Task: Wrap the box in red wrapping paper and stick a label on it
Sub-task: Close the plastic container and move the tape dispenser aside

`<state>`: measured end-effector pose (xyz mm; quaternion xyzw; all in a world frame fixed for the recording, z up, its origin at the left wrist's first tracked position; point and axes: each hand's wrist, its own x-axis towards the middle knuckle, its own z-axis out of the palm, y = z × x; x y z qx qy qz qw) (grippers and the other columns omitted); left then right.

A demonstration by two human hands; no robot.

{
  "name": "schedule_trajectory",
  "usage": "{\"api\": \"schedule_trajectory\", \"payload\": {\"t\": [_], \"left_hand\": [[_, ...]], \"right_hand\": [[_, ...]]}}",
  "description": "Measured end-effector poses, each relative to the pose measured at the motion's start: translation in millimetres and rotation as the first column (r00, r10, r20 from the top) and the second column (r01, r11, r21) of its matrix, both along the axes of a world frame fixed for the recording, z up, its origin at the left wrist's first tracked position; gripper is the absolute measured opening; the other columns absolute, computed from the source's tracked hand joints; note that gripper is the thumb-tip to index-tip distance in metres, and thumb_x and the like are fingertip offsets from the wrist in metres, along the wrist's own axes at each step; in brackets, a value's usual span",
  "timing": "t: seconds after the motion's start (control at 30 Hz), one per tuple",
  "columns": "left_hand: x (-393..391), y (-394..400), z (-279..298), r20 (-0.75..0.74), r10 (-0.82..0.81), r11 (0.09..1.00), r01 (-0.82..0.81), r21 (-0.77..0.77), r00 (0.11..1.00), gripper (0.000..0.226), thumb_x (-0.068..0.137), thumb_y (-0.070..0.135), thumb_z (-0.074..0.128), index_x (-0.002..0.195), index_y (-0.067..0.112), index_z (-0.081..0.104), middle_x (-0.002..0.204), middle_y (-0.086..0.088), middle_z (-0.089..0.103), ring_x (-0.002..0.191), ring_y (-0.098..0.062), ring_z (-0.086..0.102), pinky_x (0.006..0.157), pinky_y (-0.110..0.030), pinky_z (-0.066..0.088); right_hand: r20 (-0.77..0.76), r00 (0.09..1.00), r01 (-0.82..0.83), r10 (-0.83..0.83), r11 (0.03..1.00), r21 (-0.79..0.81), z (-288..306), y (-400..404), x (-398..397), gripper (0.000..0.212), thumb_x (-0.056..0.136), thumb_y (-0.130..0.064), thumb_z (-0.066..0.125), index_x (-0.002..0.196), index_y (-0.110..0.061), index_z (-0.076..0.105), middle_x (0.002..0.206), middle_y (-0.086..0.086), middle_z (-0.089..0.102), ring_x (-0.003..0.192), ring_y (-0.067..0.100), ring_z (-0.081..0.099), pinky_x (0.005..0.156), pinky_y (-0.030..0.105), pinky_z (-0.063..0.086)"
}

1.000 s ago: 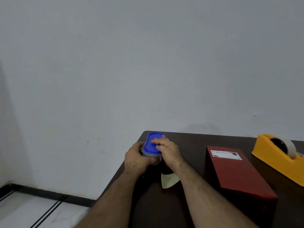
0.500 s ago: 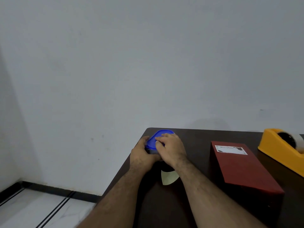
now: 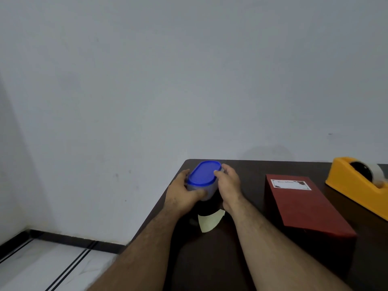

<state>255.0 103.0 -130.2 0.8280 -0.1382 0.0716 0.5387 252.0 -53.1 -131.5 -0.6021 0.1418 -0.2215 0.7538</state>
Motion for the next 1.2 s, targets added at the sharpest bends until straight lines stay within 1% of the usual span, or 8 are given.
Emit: {"api": "schedule_trajectory", "payload": {"t": [0.13,0.23,0.33,0.43,0.63,0.77,0.93,1.2], "left_hand": [[12,-3,22,-0.030,-0.063,0.987,0.058,-0.152,0.998,0.077,0.092,0.033,0.070,0.163,0.026,0.042,0.164,0.006,0.046,0.146,-0.013,0.047,0.116,-0.031,0.041],[27,-11,47,0.019,-0.154,0.973,0.149,0.176,0.988,0.058,0.108,0.043,0.055,0.162,0.026,0.043,0.167,0.005,0.042,0.152,-0.017,0.041,0.123,-0.032,0.033],[44,-27,65,-0.070,-0.236,0.824,0.238,0.514,0.969,0.049,0.113,0.041,0.043,0.158,0.023,0.050,0.166,-0.002,0.044,0.149,-0.023,0.043,0.114,-0.029,0.031],[59,-36,65,-0.117,-0.258,0.670,0.265,0.693,0.959,0.054,0.114,0.035,0.037,0.166,0.022,0.035,0.175,-0.005,0.027,0.159,-0.025,0.029,0.125,-0.037,0.022],[70,-37,47,-0.039,-0.227,0.635,0.178,0.751,0.973,0.058,0.116,0.028,0.031,0.169,0.008,0.020,0.178,-0.010,0.011,0.165,-0.022,0.009,0.129,-0.031,0.006],[74,-38,42,-0.025,-0.222,0.617,0.160,0.770,0.975,0.058,0.116,0.030,0.026,0.168,0.004,0.022,0.177,-0.012,0.015,0.164,-0.022,0.013,0.129,-0.029,0.008],[83,-34,32,0.046,-0.201,0.500,0.061,0.864,0.979,0.091,0.089,0.053,0.009,0.159,0.005,0.044,0.171,-0.014,0.032,0.159,-0.027,0.028,0.129,-0.051,0.025],[77,-32,30,0.079,-0.153,0.795,0.075,0.602,0.985,0.039,0.111,0.023,0.037,0.139,0.010,0.061,0.139,-0.011,0.063,0.120,-0.027,0.059,0.100,-0.034,0.041]], "right_hand": [[0.024,1.000,-0.006,0.007,0.999,-0.035,-2,2,1,0.026,0.096,-0.013,0.059,0.119,-0.019,0.070,0.107,-0.001,0.077,0.099,0.015,0.073,0.089,0.037,0.063],[0.057,0.998,-0.015,0.019,0.996,-0.084,-4,2,1,0.015,0.093,-0.012,0.057,0.100,-0.012,0.070,0.088,0.001,0.075,0.078,0.015,0.069,0.069,0.032,0.058],[0.028,0.998,-0.047,0.051,0.993,-0.107,-6,4,4,0.009,0.090,-0.019,0.058,0.081,-0.016,0.058,0.079,0.000,0.060,0.072,0.012,0.055,0.059,0.026,0.046],[0.018,0.995,-0.095,0.098,0.987,-0.129,-11,2,11,0.021,0.095,-0.018,0.058,0.092,0.002,0.064,0.082,0.006,0.066,0.075,0.016,0.059,0.066,0.034,0.049],[0.016,0.986,-0.161,0.165,0.975,-0.155,-9,-1,14,0.019,0.097,-0.012,0.056,0.089,-0.009,0.074,0.088,0.009,0.076,0.082,0.016,0.070,0.074,0.034,0.057],[0.014,0.989,-0.137,0.149,0.937,-0.322,-11,2,15,0.023,0.107,-0.018,0.050,0.105,-0.023,0.072,0.105,-0.003,0.074,0.103,0.010,0.070,0.092,0.029,0.057],[-0.058,0.985,-0.173,0.166,0.860,-0.479,-14,3,18,0.041,0.109,-0.028,0.039,0.144,-0.018,0.059,0.133,0.000,0.067,0.124,0.015,0.062,0.113,0.040,0.049],[-0.025,0.996,-0.086,0.084,0.872,-0.482,-19,5,18,0.042,0.111,-0.027,0.040,0.148,-0.016,0.057,0.138,0.000,0.065,0.125,0.015,0.061,0.112,0.037,0.049]]}}
